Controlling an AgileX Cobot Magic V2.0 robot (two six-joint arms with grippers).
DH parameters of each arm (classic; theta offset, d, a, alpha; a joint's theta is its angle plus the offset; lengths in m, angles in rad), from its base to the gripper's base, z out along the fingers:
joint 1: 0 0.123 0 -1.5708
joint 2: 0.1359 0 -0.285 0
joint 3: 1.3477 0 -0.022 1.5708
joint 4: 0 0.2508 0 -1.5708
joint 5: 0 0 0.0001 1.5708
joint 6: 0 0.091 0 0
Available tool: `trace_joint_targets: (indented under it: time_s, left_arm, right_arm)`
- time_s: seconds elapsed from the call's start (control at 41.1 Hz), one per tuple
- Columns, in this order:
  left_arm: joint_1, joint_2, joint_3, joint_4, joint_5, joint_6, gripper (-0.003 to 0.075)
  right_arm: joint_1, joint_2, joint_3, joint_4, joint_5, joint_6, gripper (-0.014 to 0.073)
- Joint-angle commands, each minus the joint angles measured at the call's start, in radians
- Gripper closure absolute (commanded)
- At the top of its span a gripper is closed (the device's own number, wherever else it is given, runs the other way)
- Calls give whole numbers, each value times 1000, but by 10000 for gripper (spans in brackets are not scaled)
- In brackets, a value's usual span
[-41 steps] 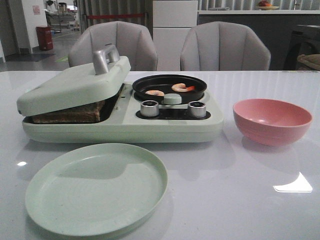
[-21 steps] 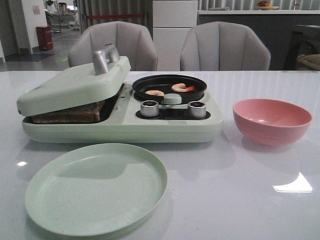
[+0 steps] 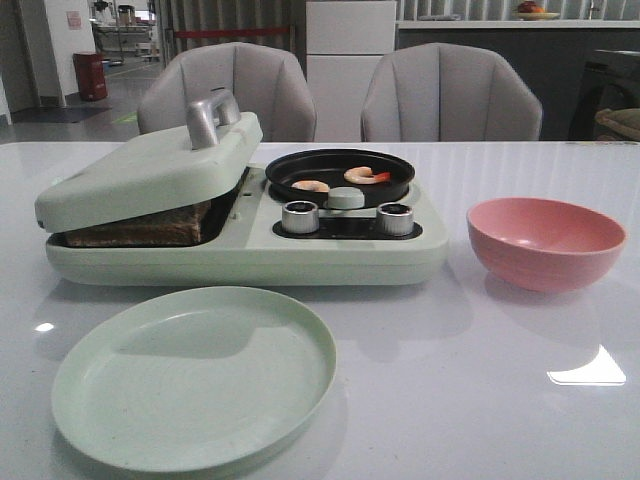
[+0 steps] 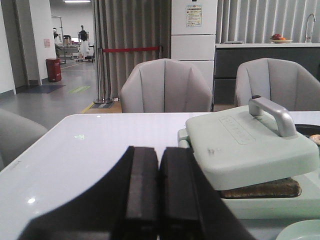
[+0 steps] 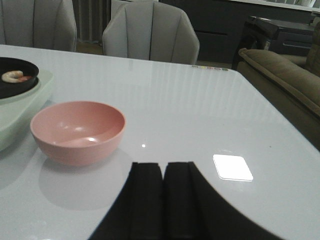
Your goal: Make breakfast with bread and shrimp
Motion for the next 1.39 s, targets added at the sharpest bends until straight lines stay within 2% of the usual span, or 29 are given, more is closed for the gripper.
trace_joint_targets:
  time_s: [0.0, 0.146, 0.779, 1.364]
  left_arm:
    - [-8, -22, 32, -8, -83, 0, 617]
    - [-8, -22, 32, -8, -83, 0, 617]
    - [-8, -22, 32, -8, -83, 0, 617]
    - [-8, -22, 32, -8, -83, 0, 617]
  right_arm:
    - [-3, -20, -3, 11, -129, -9, 579]
    - [-3, -20, -3, 68, -139, -9, 579]
    - [30, -20, -3, 95, -204, -9, 579]
    - [28, -20, -3, 116, -204, -9, 579]
